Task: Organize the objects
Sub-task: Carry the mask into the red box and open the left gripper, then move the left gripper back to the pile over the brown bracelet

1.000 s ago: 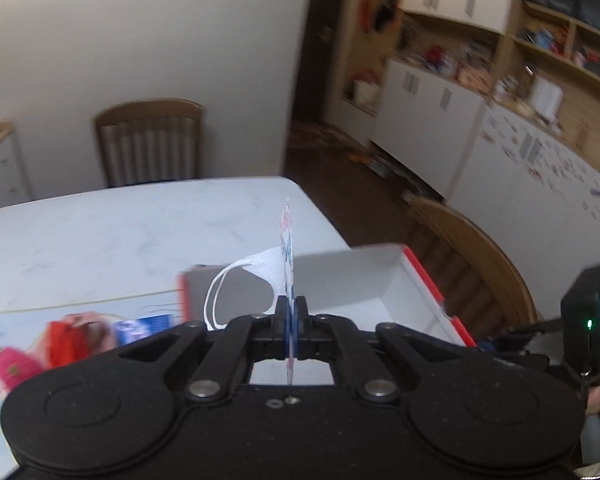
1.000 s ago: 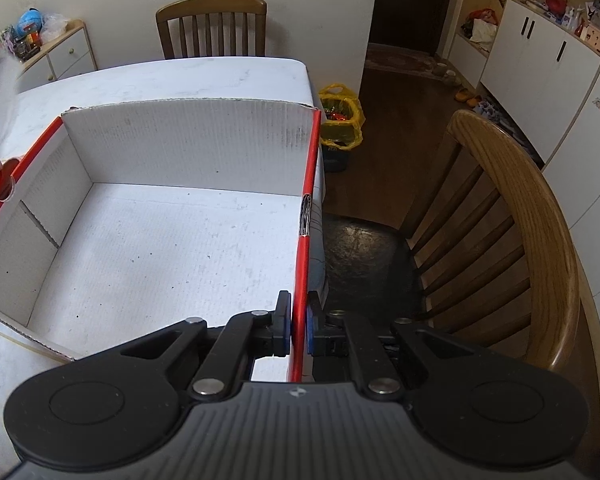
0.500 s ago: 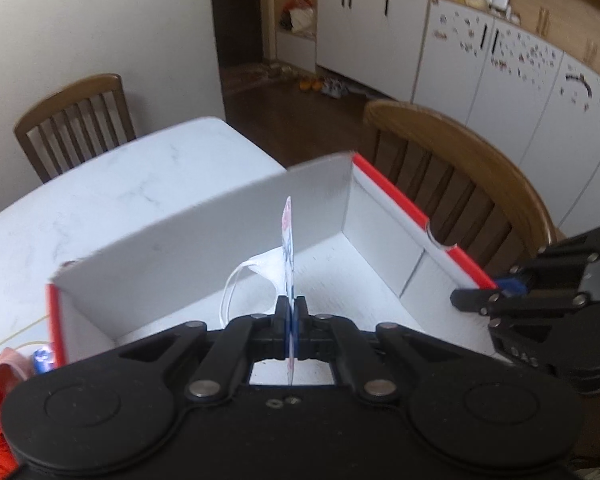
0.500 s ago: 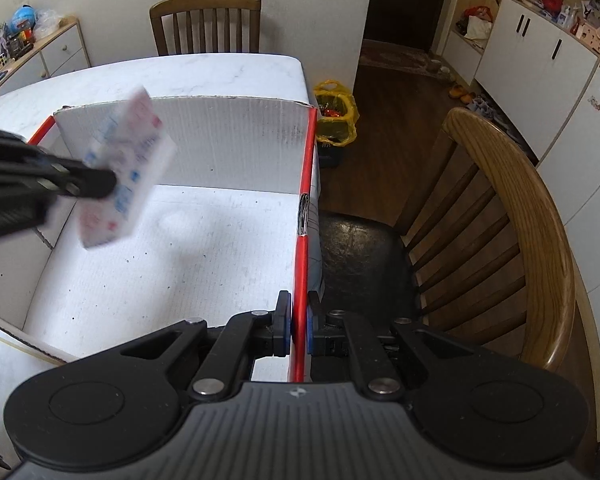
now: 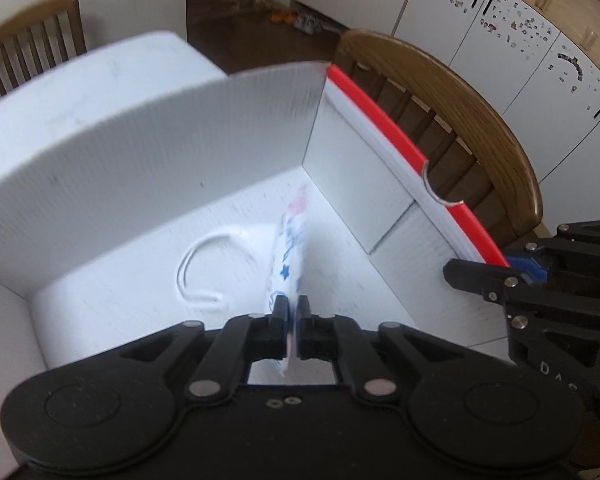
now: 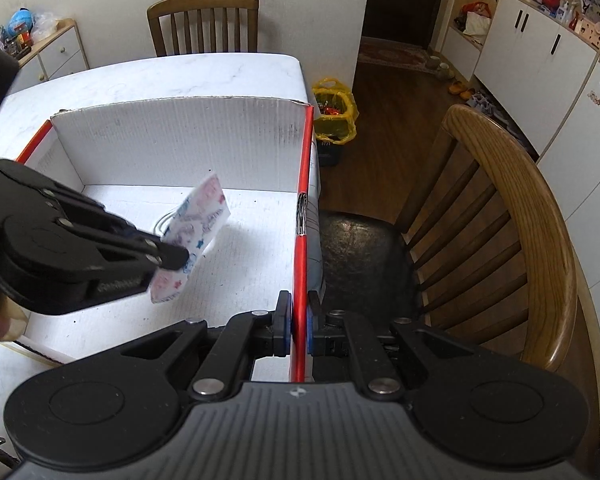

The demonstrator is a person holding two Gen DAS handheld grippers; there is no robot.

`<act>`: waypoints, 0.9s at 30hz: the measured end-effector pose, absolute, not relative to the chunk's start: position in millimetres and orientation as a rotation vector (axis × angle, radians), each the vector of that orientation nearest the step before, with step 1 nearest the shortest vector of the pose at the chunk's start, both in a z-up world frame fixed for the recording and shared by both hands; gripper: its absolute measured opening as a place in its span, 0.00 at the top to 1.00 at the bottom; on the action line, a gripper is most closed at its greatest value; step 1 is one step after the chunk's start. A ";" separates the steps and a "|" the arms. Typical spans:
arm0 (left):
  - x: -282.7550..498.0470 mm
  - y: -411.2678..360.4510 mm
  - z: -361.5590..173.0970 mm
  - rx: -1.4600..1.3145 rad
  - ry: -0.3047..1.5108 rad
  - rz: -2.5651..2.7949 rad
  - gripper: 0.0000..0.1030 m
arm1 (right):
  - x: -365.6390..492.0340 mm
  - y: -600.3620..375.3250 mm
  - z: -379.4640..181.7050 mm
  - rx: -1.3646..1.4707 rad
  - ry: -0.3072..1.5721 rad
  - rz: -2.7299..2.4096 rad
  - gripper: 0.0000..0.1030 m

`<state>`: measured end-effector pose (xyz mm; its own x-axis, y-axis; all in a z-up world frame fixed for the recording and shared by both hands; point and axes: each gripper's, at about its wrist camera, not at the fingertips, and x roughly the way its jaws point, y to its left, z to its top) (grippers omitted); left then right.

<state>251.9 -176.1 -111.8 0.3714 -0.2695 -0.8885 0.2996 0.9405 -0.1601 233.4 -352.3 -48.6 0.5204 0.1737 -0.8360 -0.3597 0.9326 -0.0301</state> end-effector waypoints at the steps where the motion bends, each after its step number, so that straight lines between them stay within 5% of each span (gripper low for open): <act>1: 252.2 -174.8 -113.9 0.026 1.145 -0.365 0.93 | 233.4 -352.3 -48.6 -0.209 0.974 0.322 0.94; 5: 252.5 -167.2 -116.4 -0.004 1.170 -0.374 0.84 | 232.9 -352.4 -48.9 -0.211 0.972 0.322 0.94; 12: 242.1 -160.6 -103.1 -0.037 1.132 -0.408 0.54 | 232.6 -353.1 -48.8 -0.212 0.972 0.323 0.94; 27: 206.0 -130.3 -53.3 -0.081 1.000 -0.343 0.48 | 233.9 -351.0 -48.1 -0.215 0.977 0.313 0.94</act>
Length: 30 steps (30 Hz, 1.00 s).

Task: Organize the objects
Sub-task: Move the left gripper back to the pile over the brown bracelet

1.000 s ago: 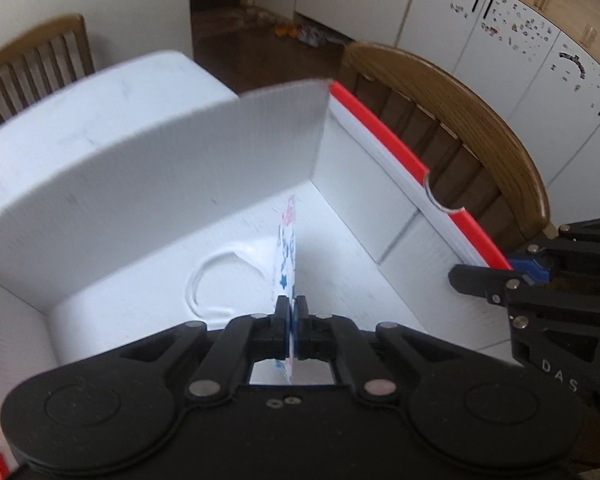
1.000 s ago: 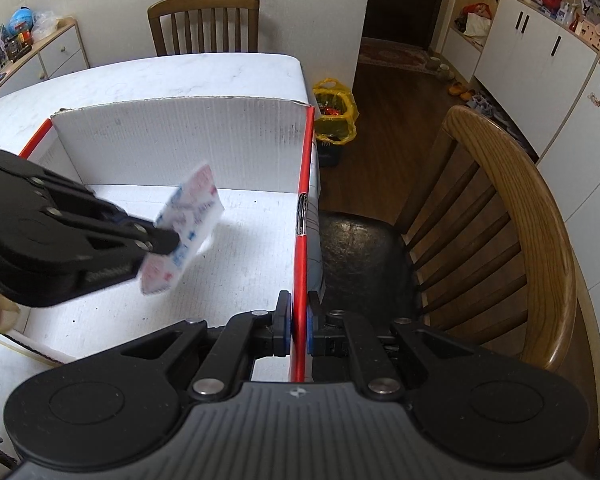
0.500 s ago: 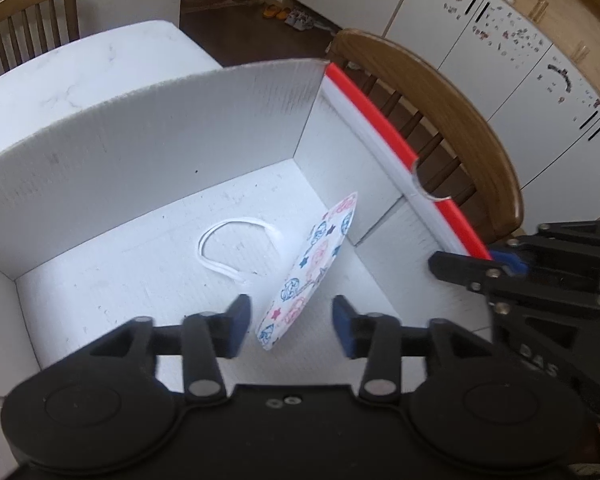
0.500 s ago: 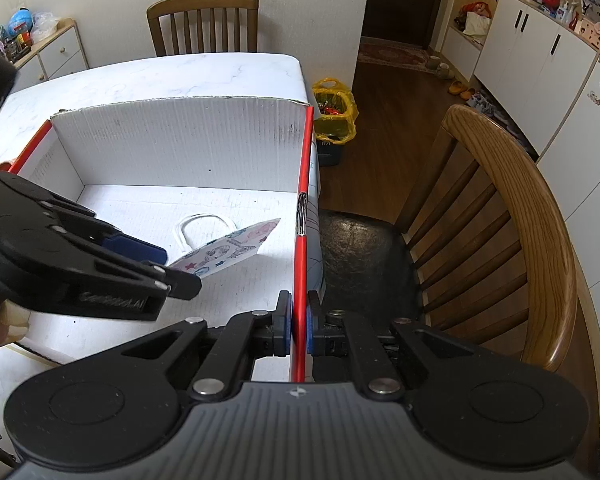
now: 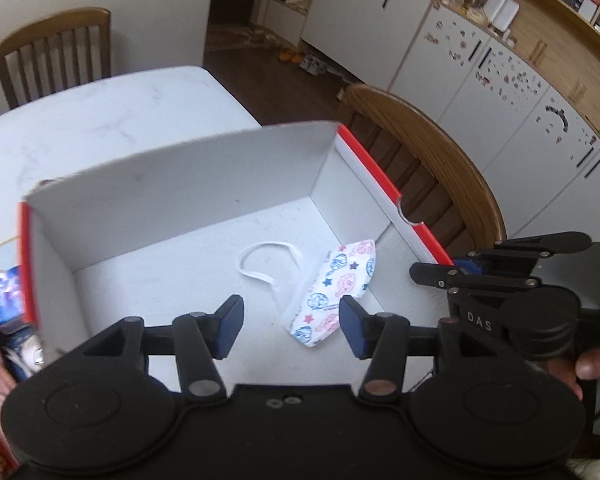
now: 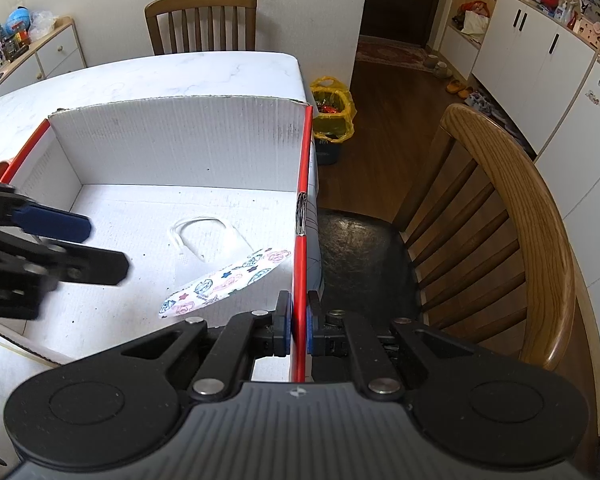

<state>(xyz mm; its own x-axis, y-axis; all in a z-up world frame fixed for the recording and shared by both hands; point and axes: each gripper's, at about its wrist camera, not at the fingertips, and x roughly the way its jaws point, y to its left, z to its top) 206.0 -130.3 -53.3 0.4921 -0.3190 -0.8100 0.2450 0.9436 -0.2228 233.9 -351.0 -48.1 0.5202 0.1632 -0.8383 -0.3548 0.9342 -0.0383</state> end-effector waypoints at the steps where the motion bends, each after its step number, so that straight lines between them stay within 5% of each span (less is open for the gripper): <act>1: 201.7 -127.6 -51.0 -0.079 0.988 -0.330 0.46 | 234.0 -350.7 -47.8 -0.215 0.977 0.312 0.94; 15: 163.0 -26.2 -34.1 -0.152 0.925 -0.047 0.37 | 232.1 -351.1 -46.2 -0.205 0.994 0.291 0.94; 24: 127.6 30.4 -46.8 -0.208 0.931 0.121 0.07 | 233.1 -348.9 -46.0 -0.211 0.999 0.276 0.94; 30: 109.7 48.4 -60.8 -0.188 0.960 0.192 0.04 | 234.1 -347.0 -45.8 -0.219 1.002 0.270 0.93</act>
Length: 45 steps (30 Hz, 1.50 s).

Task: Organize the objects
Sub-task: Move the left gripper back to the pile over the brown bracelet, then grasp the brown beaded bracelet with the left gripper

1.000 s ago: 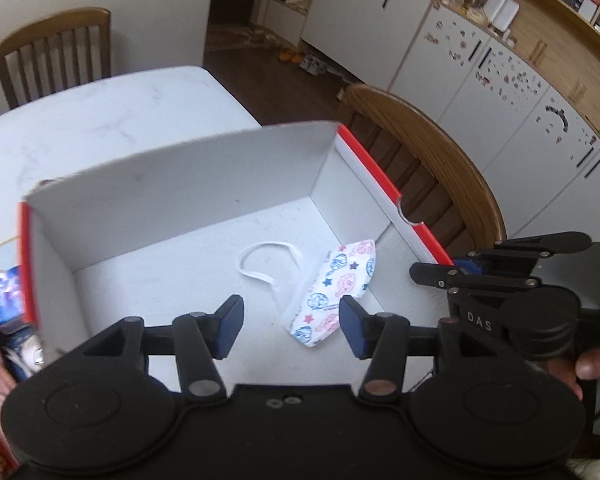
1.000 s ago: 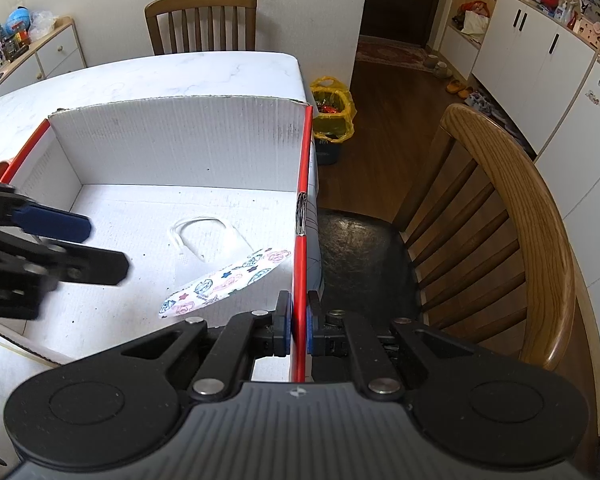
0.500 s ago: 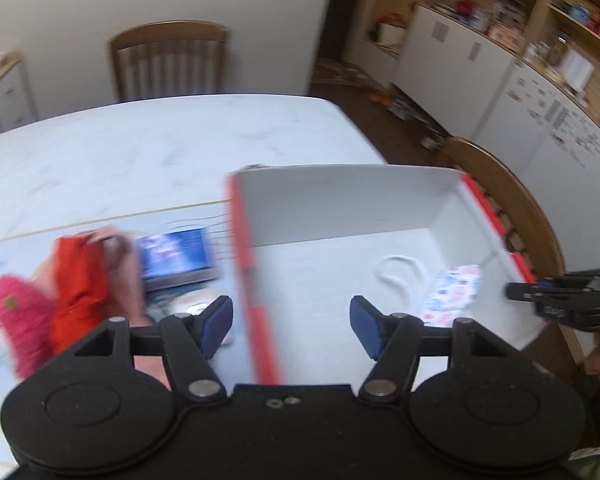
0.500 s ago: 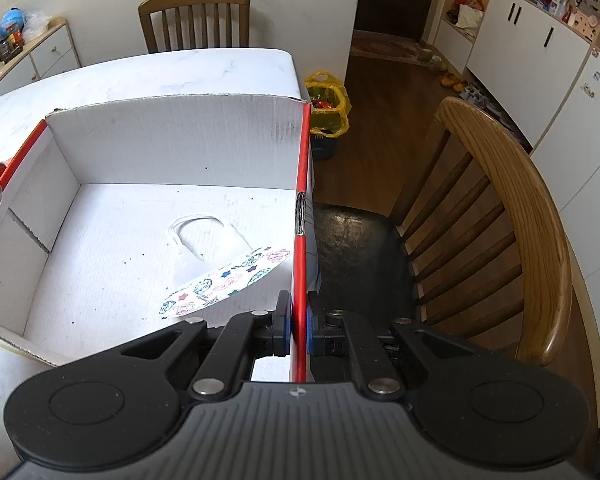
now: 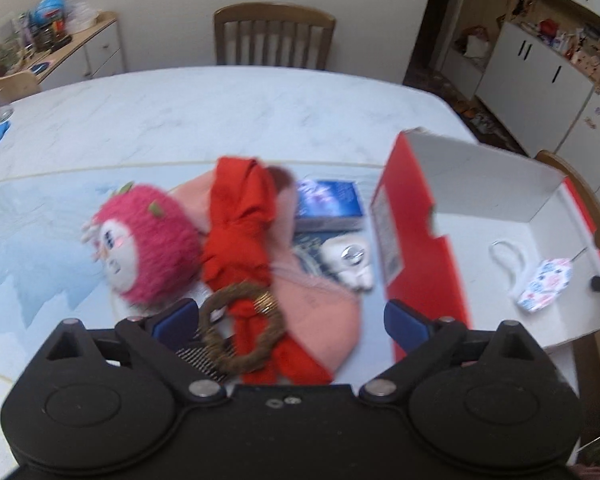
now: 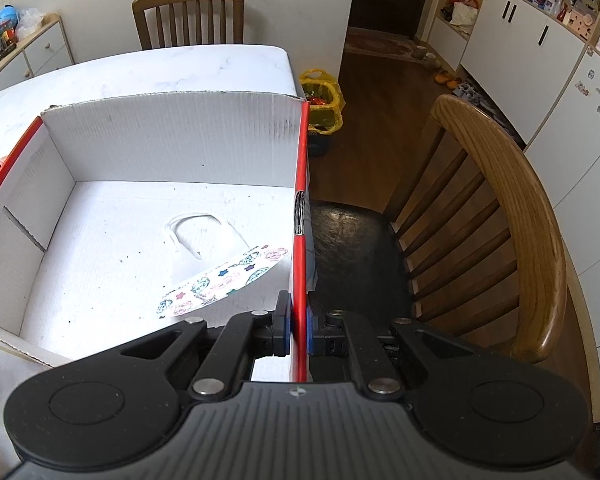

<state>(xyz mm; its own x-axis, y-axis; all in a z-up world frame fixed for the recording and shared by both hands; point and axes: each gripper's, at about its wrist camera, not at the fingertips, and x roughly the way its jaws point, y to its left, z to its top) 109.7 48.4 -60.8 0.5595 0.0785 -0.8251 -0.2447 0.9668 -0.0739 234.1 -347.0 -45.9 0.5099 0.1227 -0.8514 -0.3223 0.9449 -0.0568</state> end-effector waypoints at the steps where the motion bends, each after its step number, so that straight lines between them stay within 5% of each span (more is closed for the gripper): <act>1: 108.0 50.2 -63.5 -0.185 0.963 0.199 0.04 | 234.0 -346.9 -46.0 -0.221 1.002 0.269 0.93; 4: 105.4 52.6 -70.7 -0.161 0.957 0.212 0.06 | 233.9 -346.9 -46.4 -0.226 1.002 0.267 0.93; 13: 101.2 48.8 -80.1 -0.130 0.963 0.184 0.29 | 233.3 -345.1 -47.0 -0.234 1.002 0.263 0.93; 18: 105.2 46.8 -90.6 -0.107 0.990 0.177 0.54 | 233.0 -344.5 -46.8 -0.235 1.001 0.263 0.93; 27: 110.1 48.4 -94.7 -0.122 0.998 0.166 0.84 | 232.9 -343.8 -46.5 -0.236 1.001 0.263 0.93; 33: 109.2 53.6 -89.0 -0.173 0.985 0.169 0.94 | 232.8 -343.7 -46.4 -0.236 1.000 0.265 0.93; 45: 98.6 50.5 -34.9 -0.197 0.895 0.132 0.95 | 232.3 -342.4 -46.3 -0.238 0.996 0.272 0.93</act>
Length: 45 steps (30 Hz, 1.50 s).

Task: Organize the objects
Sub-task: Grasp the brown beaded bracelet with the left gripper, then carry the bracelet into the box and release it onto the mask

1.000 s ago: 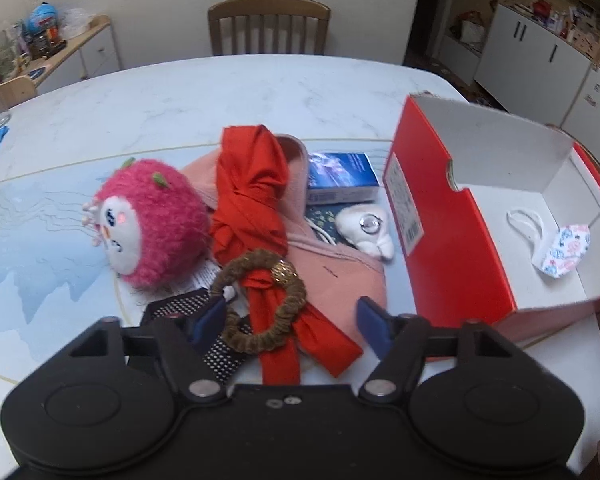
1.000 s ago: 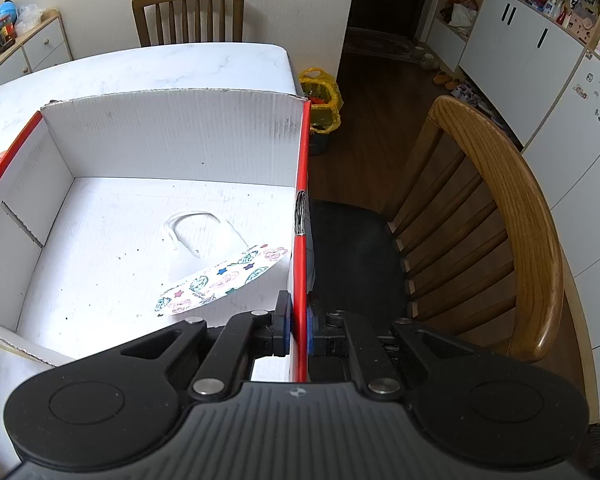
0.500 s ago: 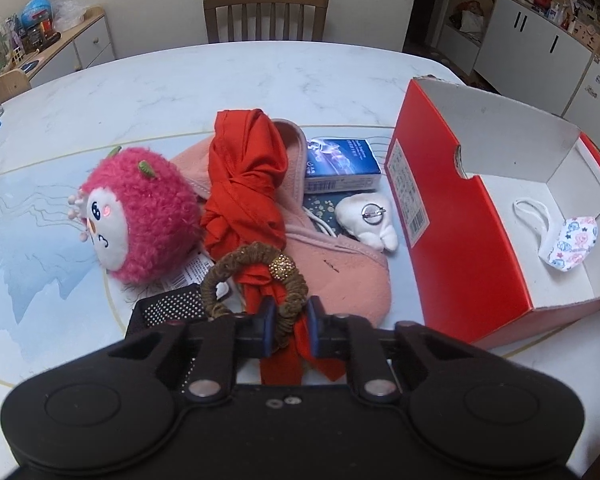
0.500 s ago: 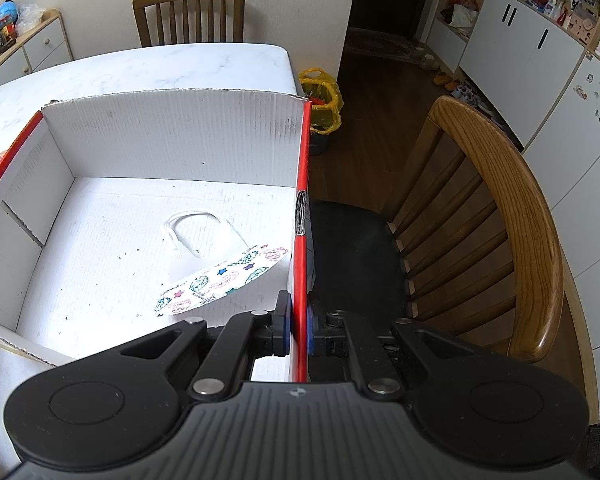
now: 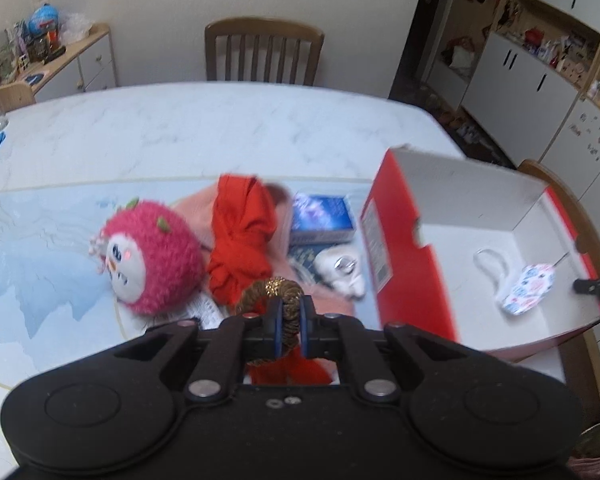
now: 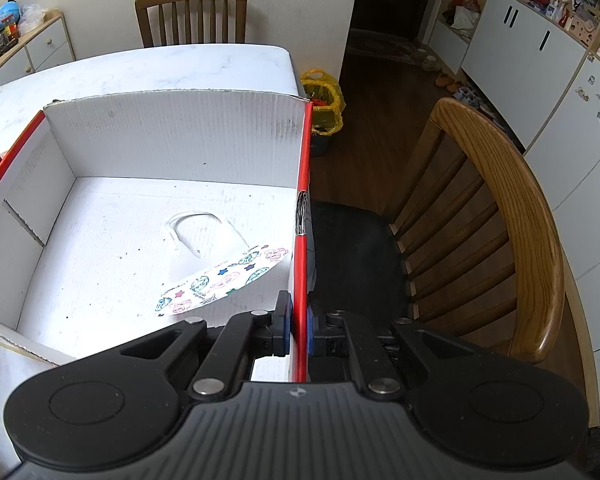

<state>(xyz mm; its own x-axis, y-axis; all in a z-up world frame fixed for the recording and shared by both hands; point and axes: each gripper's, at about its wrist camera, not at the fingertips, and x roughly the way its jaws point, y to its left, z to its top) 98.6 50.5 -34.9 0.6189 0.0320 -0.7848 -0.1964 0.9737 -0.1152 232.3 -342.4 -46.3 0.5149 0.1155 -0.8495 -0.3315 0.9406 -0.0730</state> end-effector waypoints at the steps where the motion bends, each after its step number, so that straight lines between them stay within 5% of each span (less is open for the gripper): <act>1: 98.3 48.0 -29.2 -0.198 0.881 0.119 0.95 | 232.3 -342.5 -46.4 -0.239 0.995 0.275 0.93; 16: 136.4 -27.5 20.1 -0.110 0.759 -0.109 0.95 | 230.9 -344.5 -47.8 -0.234 0.993 0.289 0.93; 45: 237.2 -182.0 -59.2 0.143 0.898 -0.400 0.95 | 235.5 -350.1 -46.1 -0.192 1.018 0.337 0.93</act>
<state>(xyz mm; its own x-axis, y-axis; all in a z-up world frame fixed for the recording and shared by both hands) 237.2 -182.0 -59.2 0.5552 -0.2782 -0.7838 0.3966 0.9169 -0.0445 235.5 -350.1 -46.1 0.4796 0.1856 -0.8576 -0.3627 0.9319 -0.0012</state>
